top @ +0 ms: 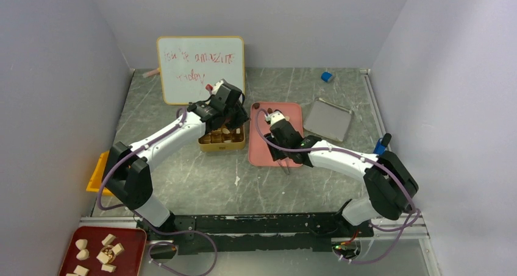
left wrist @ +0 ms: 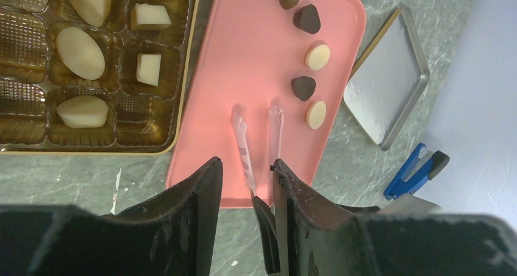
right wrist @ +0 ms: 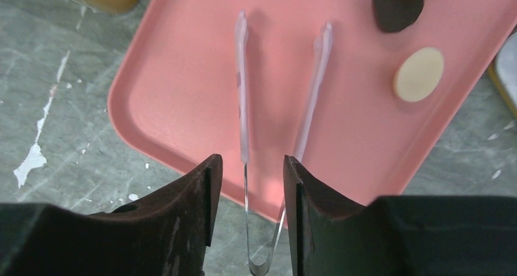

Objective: Pack the chocolate
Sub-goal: Place the clamp on the plate, then pick up the clamp from the plate.

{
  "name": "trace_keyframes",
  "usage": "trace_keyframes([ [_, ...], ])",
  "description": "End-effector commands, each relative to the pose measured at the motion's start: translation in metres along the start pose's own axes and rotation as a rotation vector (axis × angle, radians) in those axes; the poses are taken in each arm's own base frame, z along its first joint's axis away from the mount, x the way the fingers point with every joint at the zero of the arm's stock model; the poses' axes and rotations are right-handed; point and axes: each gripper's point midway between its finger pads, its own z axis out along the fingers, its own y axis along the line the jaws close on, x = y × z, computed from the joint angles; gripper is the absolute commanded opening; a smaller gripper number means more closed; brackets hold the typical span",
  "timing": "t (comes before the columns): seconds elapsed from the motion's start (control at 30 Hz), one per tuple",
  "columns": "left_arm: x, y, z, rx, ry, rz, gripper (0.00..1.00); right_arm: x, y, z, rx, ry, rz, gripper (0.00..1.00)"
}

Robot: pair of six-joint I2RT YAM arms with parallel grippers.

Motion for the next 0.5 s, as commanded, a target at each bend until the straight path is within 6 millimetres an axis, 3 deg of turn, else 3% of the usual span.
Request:
trace_keyframes([
  [0.0, -0.007, -0.017, -0.003, 0.042, -0.018, -0.004, 0.41, -0.032, -0.003, -0.016, 0.022, -0.077, -0.01, 0.48],
  [0.3, -0.007, -0.018, 0.0, 0.041, -0.009, 0.002, 0.41, -0.016, -0.007, -0.013, 0.042, -0.025, -0.012, 0.67],
  [0.47, -0.005, -0.018, 0.001, 0.044, -0.004, 0.007, 0.41, -0.007, -0.008, -0.007, 0.042, 0.003, -0.02, 0.69],
])
